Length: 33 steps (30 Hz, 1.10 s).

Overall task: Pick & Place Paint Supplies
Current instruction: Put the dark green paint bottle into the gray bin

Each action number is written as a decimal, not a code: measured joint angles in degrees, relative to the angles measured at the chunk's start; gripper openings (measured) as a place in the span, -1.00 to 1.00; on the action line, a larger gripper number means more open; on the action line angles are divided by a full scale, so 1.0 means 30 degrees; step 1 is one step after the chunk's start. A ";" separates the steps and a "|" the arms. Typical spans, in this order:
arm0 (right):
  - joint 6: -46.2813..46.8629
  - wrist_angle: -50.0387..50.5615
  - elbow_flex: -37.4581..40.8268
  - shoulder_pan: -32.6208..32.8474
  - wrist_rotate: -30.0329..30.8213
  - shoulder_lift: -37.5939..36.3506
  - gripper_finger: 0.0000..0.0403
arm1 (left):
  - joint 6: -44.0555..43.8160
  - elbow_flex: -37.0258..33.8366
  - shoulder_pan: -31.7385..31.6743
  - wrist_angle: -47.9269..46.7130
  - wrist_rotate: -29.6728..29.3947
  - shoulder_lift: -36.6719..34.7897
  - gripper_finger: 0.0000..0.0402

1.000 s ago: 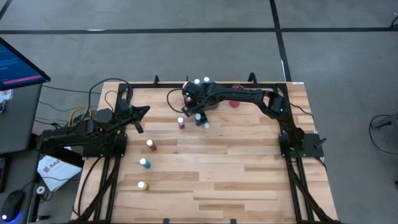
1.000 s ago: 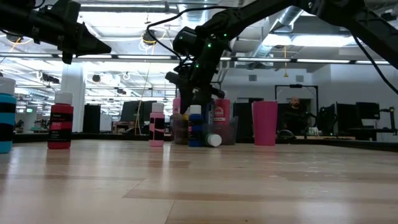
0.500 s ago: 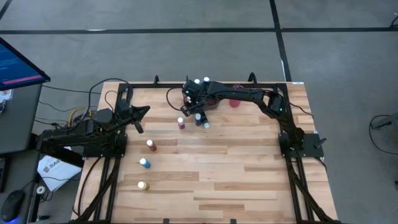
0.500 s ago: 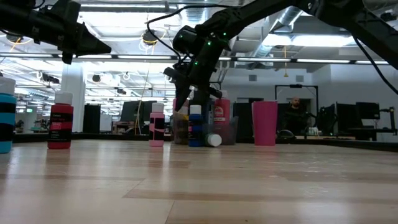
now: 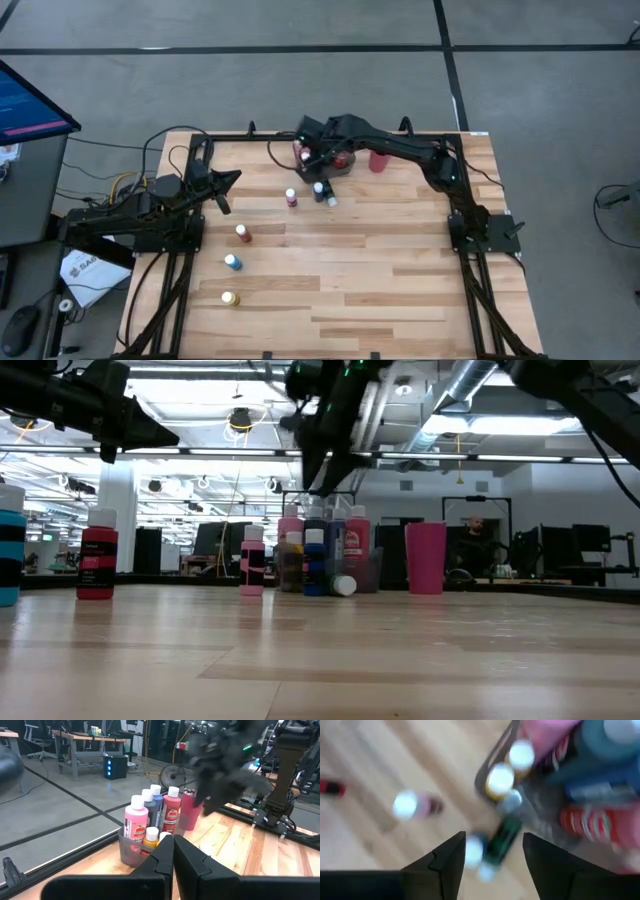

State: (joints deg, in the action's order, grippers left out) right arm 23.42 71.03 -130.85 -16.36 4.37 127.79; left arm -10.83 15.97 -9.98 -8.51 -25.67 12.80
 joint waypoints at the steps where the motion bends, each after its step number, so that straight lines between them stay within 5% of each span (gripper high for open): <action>1: 0.0076 0.0779 -0.0170 0.0298 0.0193 -0.0192 -0.05 | 0.0000 0.0000 0.0001 0.0000 0.0000 0.0000 -0.99; 8: 0.2880 0.6147 0.1872 0.2811 0.3835 -0.1794 -0.02 | 0.0000 0.0000 -0.0004 0.0000 0.0000 0.0000 -0.99; 12: 0.5511 0.4880 0.5194 0.4325 0.4120 -0.3555 0.09 | -0.0010 0.0000 -0.0001 0.0000 0.0003 0.0000 -0.99; 17: 0.7940 -0.1682 1.1648 0.5777 0.4497 -0.6258 0.16 | -0.0036 0.0000 0.0002 -0.0005 0.0007 0.0000 -0.99; 25: 0.9103 -1.4043 2.1260 0.7344 1.0213 -0.9299 0.17 | -0.0044 0.0000 -0.0005 -0.0007 0.0007 0.0000 -0.99; 33: 0.7008 -2.5055 2.6557 0.7782 1.2137 -0.8440 0.17 | -0.0044 0.0000 0.0002 -0.0007 0.0007 0.0000 -0.99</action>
State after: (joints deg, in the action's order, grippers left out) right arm 44.44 -4.13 -51.18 6.98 40.78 102.47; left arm -10.96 15.97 -9.98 -8.54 -25.65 12.80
